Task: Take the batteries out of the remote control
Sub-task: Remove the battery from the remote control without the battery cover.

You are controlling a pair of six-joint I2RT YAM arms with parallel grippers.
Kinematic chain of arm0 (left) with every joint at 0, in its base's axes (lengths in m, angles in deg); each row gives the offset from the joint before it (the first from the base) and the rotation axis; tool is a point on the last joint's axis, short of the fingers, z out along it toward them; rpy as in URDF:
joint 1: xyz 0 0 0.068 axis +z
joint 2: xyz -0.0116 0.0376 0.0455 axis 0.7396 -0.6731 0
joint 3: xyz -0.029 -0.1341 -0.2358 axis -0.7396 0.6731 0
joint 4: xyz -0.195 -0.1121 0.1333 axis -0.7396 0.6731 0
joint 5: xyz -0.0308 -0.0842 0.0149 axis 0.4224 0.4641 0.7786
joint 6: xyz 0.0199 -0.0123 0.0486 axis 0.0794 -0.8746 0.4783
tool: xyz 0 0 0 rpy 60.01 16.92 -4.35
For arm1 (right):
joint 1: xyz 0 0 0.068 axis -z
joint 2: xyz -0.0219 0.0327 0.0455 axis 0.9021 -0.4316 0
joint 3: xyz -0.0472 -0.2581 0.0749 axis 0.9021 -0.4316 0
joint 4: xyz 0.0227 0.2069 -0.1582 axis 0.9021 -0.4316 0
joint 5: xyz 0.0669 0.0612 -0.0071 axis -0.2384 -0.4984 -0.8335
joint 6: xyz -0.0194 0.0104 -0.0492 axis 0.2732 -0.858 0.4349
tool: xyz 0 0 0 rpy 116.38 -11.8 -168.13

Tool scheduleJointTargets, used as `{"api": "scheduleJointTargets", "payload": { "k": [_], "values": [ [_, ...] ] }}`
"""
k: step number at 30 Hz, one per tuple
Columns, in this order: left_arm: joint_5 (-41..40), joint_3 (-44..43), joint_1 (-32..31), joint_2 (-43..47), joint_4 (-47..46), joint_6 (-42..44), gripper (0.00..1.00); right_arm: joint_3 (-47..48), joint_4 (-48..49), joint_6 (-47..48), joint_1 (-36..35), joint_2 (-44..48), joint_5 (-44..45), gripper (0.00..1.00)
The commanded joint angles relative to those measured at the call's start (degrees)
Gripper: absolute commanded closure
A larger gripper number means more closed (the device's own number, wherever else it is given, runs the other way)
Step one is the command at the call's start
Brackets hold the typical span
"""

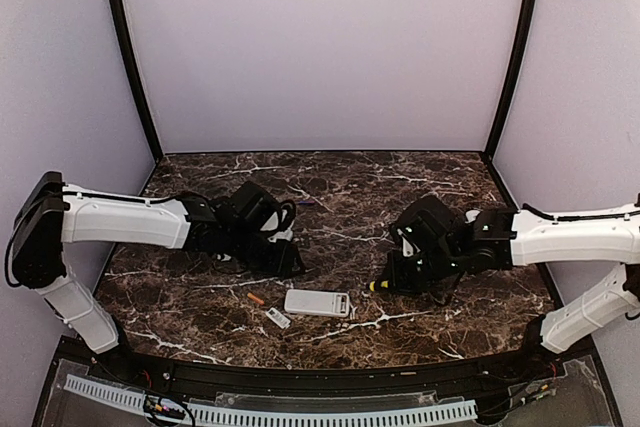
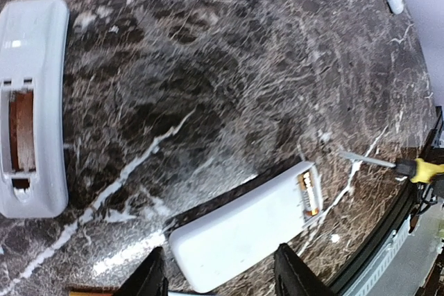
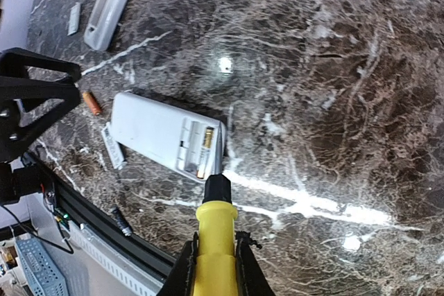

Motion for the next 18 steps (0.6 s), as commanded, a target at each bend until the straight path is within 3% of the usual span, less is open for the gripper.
{"api": "scheduleJointTargets", "payload": {
  "k": [1,7,18],
  "values": [
    [1.5,-3.2,0.4,-0.7,2.0,3.3,0.48,-2.7,0.5,-1.7,0.6,0.9,-0.1,1.0],
    [6.5,-4.7,0.4,-5.5,-2.3,2.4,0.48,-4.2,3.8,-1.8,0.6,-0.7,-2.6,1.0],
    [7.5,-5.8,0.4,-9.9,-1.6,4.5,0.48,-2.4,6.2,-0.6,0.6,-4.1,-4.5,1.0]
  ]
}}
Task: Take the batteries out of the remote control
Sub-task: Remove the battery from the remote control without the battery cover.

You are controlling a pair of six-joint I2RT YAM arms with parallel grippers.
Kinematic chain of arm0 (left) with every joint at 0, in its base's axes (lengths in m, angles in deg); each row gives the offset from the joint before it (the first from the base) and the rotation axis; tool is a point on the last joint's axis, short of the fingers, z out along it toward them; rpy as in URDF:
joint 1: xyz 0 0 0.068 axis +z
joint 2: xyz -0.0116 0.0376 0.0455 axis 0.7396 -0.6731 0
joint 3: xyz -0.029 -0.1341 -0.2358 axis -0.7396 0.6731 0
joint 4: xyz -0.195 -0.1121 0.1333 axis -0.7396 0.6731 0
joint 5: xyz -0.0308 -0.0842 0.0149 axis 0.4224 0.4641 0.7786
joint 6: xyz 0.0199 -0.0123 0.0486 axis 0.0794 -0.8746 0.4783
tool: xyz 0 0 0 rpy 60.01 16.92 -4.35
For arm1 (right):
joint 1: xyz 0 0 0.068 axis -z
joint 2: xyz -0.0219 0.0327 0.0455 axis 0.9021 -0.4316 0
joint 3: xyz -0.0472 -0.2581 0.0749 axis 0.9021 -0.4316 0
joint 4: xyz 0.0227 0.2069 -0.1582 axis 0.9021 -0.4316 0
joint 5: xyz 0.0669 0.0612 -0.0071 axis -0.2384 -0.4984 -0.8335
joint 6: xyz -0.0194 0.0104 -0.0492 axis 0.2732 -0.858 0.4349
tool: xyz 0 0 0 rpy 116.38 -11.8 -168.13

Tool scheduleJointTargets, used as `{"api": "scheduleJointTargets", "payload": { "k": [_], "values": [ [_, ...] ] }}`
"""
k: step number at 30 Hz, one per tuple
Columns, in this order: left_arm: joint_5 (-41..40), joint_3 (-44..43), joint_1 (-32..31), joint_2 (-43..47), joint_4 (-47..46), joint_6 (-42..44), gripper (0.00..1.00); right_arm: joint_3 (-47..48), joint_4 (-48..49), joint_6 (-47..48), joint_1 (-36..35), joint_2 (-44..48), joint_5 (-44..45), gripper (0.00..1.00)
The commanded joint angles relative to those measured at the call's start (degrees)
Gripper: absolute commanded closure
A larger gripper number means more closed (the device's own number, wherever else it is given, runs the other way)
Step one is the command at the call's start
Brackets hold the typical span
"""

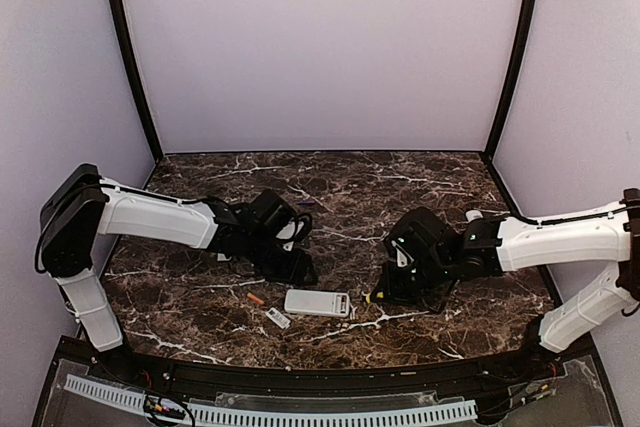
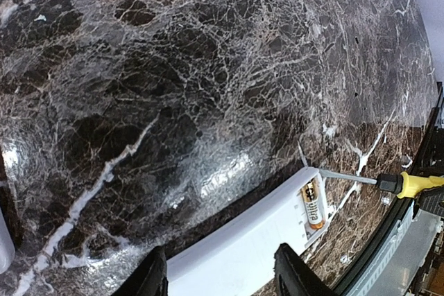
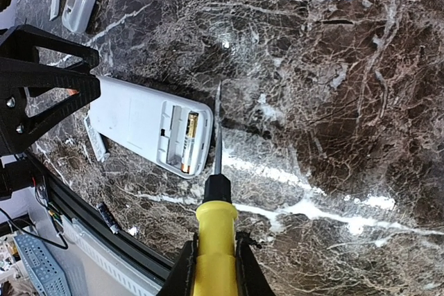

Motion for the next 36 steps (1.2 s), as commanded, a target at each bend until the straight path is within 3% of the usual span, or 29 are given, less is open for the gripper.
{"api": "scheduleJointTargets", "payload": {
  "k": [1,17,21,30,36],
  "values": [
    [1.4,-1.0,0.2,-0.7,0.8,1.6,0.48,1.4,2.6,0.8,0.2,-0.8,-0.9,1.0],
    [8.9,9.0,0.2,4.9,-2.9,-4.4,0.49,9.1,7.0,5.1,0.4,-8.9,-0.4,1.0],
    [6.6,9.5,0.2,7.1,-1.3,-3.2,0.49,11.2,4.3,7.2,0.5,-9.4,1.1,1.0],
    [-0.7,10.0,-0.8,10.7,1.5,3.5,0.29,8.9,0.7,7.9,1.8,-4.7,3.5,1.0],
    [-7.0,9.7,-4.1,10.6,3.9,5.7,0.21,6.9,1.6,7.8,1.8,-2.9,2.7,1.0]
  ]
}}
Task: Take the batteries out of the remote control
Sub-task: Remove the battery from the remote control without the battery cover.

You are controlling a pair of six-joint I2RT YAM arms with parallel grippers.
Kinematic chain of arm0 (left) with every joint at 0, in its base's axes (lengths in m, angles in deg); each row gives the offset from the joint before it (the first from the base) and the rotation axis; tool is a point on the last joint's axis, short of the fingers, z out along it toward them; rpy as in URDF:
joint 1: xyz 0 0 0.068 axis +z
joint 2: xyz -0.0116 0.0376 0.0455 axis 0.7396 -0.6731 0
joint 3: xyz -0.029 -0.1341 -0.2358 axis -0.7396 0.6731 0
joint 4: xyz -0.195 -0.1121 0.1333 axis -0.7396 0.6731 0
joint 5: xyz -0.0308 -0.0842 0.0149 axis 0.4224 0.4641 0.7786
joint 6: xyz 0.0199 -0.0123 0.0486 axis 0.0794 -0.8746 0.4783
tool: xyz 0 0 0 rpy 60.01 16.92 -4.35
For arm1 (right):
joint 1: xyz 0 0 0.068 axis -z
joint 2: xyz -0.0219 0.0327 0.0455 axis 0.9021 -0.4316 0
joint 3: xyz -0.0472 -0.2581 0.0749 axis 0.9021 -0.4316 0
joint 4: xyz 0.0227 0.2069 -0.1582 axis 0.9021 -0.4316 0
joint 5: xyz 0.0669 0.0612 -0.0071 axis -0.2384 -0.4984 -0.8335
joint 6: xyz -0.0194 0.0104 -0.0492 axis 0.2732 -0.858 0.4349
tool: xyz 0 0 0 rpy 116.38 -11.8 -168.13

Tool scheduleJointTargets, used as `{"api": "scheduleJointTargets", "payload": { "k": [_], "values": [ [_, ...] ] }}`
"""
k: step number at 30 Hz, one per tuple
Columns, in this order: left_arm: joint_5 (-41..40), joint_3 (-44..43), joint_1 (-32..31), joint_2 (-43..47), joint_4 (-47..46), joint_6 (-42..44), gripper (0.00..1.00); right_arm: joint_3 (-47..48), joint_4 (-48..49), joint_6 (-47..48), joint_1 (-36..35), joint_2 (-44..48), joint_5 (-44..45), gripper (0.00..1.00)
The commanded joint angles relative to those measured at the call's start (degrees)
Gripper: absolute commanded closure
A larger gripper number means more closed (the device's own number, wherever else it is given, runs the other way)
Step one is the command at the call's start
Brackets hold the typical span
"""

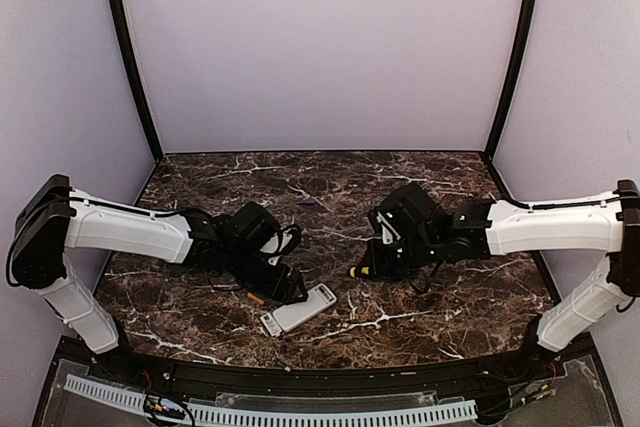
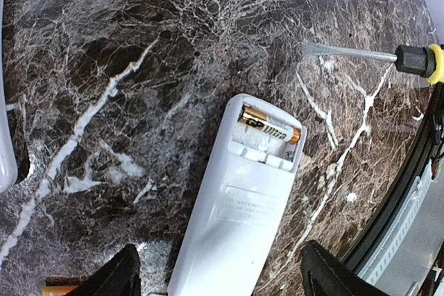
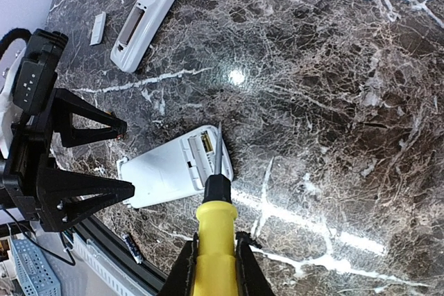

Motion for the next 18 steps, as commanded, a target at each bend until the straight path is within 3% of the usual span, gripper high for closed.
{"api": "scheduleJointTargets", "payload": {
  "k": [1,18],
  "values": [
    [-5.7,0.7,-2.5,1.2,3.8,2.9,0.2,-1.9,0.3,1.0,0.2,2.0,0.0,1.0],
    [-16.1,-1.2,-11.0,-4.3,7.0,7.0,0.18,-3.4,2.8,4.5,-1.6,4.4,-0.2,1.0]
  ]
}}
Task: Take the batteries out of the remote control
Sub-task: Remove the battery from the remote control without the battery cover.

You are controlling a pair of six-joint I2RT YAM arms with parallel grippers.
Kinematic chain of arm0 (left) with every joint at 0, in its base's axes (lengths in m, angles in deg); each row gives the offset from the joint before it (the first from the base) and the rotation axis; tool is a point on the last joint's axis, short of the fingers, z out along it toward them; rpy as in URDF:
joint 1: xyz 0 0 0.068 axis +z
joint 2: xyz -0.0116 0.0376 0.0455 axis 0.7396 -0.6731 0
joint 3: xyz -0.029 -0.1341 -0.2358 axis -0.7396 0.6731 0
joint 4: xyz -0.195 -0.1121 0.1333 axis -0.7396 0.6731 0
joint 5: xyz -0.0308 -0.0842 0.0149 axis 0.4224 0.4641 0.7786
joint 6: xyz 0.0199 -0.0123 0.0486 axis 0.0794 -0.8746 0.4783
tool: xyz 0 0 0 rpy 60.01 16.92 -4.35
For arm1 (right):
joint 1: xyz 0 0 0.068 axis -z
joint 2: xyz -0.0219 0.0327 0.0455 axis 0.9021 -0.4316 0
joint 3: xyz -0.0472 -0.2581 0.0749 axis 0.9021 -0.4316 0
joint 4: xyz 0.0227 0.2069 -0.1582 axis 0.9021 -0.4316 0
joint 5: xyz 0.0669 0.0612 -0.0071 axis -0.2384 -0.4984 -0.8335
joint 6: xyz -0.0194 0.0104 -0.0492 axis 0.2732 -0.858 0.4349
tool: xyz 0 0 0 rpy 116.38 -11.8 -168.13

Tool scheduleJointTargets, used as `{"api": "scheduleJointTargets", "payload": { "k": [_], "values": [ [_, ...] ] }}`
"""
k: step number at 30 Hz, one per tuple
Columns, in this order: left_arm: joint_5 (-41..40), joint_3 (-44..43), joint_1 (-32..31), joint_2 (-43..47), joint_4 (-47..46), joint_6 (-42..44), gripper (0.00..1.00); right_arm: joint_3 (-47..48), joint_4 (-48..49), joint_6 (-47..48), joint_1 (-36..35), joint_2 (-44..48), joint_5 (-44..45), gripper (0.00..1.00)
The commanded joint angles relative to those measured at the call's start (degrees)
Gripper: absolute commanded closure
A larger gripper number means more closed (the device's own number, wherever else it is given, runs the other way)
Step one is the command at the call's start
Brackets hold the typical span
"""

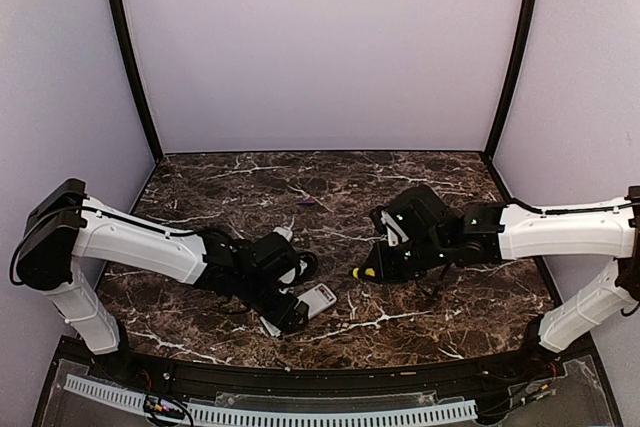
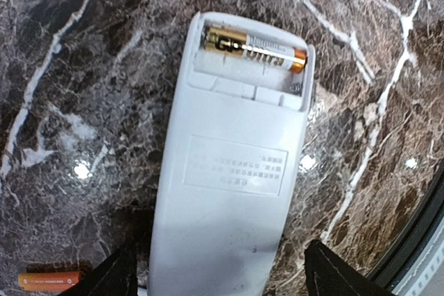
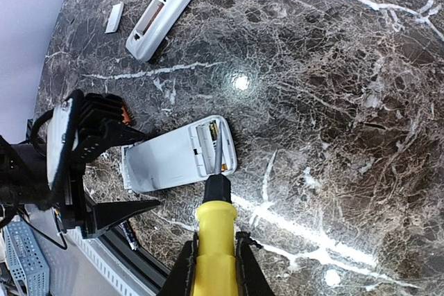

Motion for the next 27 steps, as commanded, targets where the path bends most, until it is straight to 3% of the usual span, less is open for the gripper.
{"api": "scheduleJointTargets", "payload": {
  "k": [1,7,17,27],
  "values": [
    [-5.1,-0.8,-1.5,-1.7,3.0,1.7,0.17,-0.7,1.6,1.1,-0.9,0.3,0.2,1.0],
    [-6.2,-0.8,-2.3,-2.1,3.1,2.0,0.22,-1.4,1.0,1.2,-1.2,1.4,1.2,1.0],
    [-6.7,-0.7,-3.0,-2.4,3.2,4.7,0.42,-3.4,4.8,4.2,-1.7,0.8,-1.6,1.0],
    [-7.0,-1.0,-3.0,-2.9,3.6,5.6,0.51,1.2,1.2,9.4,-4.4,-5.0,0.1,1.0]
  ]
}}
